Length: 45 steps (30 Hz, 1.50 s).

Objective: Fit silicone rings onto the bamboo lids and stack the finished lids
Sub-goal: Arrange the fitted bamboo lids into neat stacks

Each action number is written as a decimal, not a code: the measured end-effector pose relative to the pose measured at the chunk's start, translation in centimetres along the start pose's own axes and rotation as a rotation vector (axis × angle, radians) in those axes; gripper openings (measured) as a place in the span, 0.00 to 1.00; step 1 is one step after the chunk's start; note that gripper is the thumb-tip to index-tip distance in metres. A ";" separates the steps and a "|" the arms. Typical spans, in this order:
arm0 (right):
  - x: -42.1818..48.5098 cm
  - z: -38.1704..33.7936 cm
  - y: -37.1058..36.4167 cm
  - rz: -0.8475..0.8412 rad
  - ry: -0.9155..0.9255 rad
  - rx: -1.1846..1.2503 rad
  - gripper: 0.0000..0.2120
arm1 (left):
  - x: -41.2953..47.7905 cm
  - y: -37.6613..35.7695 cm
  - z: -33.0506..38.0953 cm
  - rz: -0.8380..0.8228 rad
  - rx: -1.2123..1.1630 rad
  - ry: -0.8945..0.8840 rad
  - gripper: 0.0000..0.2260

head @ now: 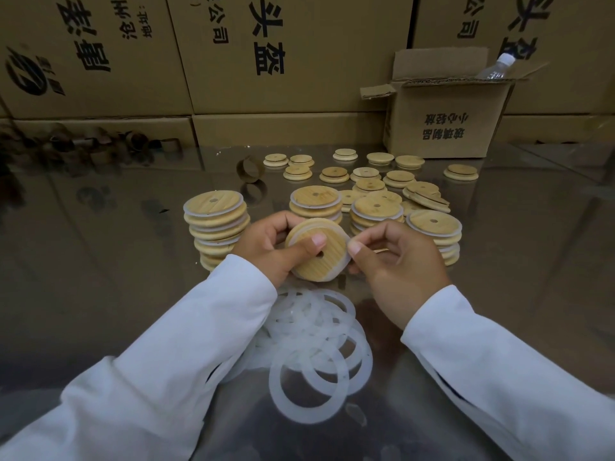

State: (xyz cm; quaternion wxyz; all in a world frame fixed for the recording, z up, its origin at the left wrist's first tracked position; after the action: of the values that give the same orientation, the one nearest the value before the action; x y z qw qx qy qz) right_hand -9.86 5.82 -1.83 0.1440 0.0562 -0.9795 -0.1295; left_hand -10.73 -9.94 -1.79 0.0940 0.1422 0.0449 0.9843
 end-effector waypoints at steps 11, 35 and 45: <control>-0.3 0.6 -0.3 0.055 0.008 -0.056 0.07 | 0.0 -0.2 0.1 0.082 0.029 0.031 0.07; -0.1 0.2 -0.2 -0.051 -0.054 0.002 0.07 | 0.2 -0.2 0.0 0.030 -0.277 0.085 0.03; 0.0 0.9 -0.7 -0.088 -0.164 0.193 0.05 | 0.3 -0.2 0.0 0.094 -0.258 0.043 0.05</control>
State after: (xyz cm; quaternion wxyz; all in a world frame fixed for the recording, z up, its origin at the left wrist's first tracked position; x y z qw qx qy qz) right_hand -10.09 5.34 -2.82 0.0513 0.1021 -0.9924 -0.0448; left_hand -10.93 -9.70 -1.73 0.0642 0.1099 -0.0867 0.9881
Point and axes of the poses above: each hand's wrist, its own x-axis towards the middle knuckle, its own y-axis out of the back of the hand, z = x × y, the point moved 2 cm from there along x, towards the middle knuckle, and after that the axes turned 10 degrees about -z, right-handed, at the moved point
